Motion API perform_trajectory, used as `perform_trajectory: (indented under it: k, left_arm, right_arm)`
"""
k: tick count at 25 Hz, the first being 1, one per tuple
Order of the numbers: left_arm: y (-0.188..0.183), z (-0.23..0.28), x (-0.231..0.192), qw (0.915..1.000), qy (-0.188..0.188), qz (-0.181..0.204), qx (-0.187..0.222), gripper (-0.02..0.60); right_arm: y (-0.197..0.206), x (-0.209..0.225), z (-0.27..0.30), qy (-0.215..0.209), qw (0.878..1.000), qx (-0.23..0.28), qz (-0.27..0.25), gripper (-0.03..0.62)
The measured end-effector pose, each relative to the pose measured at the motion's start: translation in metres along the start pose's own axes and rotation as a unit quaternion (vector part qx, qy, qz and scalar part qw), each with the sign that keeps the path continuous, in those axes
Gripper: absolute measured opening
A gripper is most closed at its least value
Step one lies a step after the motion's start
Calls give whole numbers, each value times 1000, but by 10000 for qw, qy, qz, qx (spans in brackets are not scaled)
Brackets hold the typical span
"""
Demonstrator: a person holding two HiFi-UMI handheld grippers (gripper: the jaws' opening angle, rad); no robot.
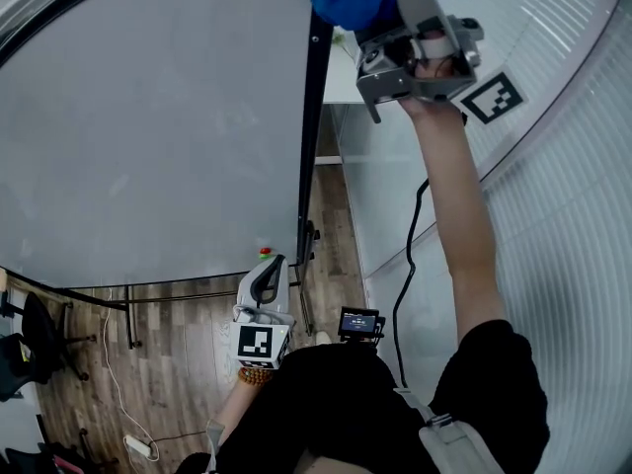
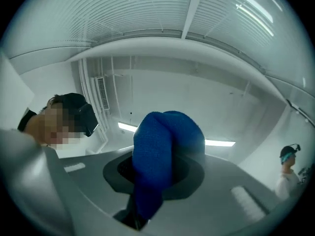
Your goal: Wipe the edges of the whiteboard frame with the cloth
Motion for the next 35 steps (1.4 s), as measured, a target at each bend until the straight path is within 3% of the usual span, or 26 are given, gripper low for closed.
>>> perform_trajectory:
  k: [6, 11, 20, 26, 35]
  left_arm:
    - [7, 2, 3, 10000, 35, -24, 55, 2]
    - [6, 3, 8, 9999, 116, -12, 123, 2]
    - [30, -11, 18, 9995, 288, 15, 160, 2]
    - [43, -19, 17, 9995, 268, -3, 162, 2]
    - [24, -17, 15, 9993, 300, 17, 202, 2]
  right_arm:
    - [10, 5, 15, 4, 9996, -294, 33, 117]
    - [4, 0, 32, -47, 9946, -824, -627, 140]
    - [29, -12, 19, 22, 9937, -1124, -42, 133]
    - [40, -14, 8, 211, 9925, -1204, -26, 133]
    - [45, -14, 8, 231, 9895, -1425, 89, 123]
Point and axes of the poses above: the fingertips, and each gripper's own axes: z forward along the fingers, x to its right, y out of its underside, the point moved 8 cm from there along -z, backward along the fingers, and after that the axes turned 10 degrees about y, right-handed, at the moved point
